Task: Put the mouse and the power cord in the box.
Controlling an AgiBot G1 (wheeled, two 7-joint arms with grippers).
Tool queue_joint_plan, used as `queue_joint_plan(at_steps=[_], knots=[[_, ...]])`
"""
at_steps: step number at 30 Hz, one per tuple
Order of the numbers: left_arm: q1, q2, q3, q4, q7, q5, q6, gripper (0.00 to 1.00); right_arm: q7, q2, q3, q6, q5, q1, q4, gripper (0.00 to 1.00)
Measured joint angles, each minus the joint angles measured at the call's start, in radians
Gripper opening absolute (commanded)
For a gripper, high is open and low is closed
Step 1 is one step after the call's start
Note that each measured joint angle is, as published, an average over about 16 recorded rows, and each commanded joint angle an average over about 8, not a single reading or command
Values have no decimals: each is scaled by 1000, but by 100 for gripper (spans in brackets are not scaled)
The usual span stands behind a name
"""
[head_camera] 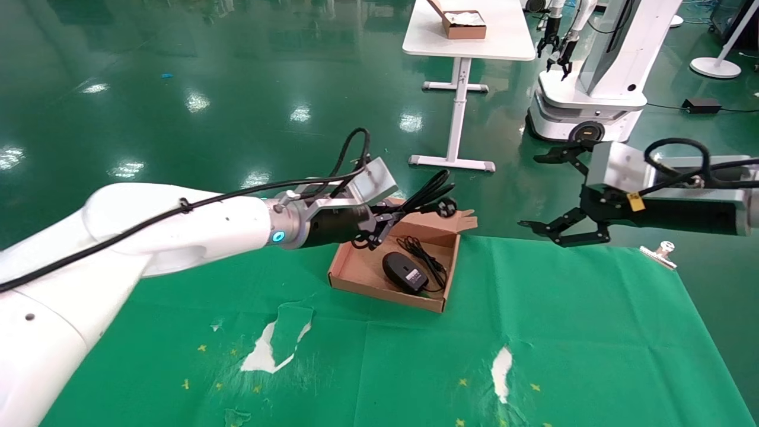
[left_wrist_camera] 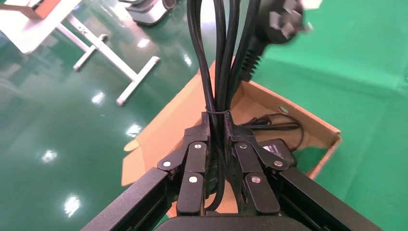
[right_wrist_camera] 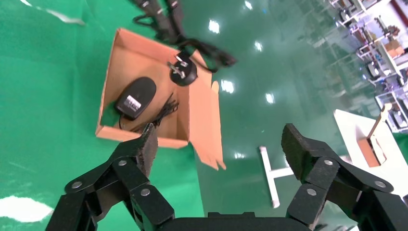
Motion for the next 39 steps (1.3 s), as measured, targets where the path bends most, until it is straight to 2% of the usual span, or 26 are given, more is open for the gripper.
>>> queue_joint_plan(at_steps=[5, 6, 7, 17, 24, 39], knots=[[-2, 1, 43, -33, -43, -1, -49, 89, -5, 1, 0, -17, 0, 6, -9, 100], [-2, 1, 47, -36, -47, -1, -54, 97, -6, 2, -1, -20, 0, 6, -10, 100], [-2, 1, 50, -39, -49, -2, -58, 100, -6, 2, -1, -22, 0, 7, -10, 100], [0, -4, 40, -38, -44, -4, -46, 100, -5, -2, 0, -3, 0, 4, -10, 100], [30, -40, 4, -71, -45, -36, -1, 100, 19, 5, 9, 3, 14, -19, 23, 100], [180, -216, -148, -259, -67, -199, 186, 100, 211, 78, 82, -39, 134, -189, 276, 100]])
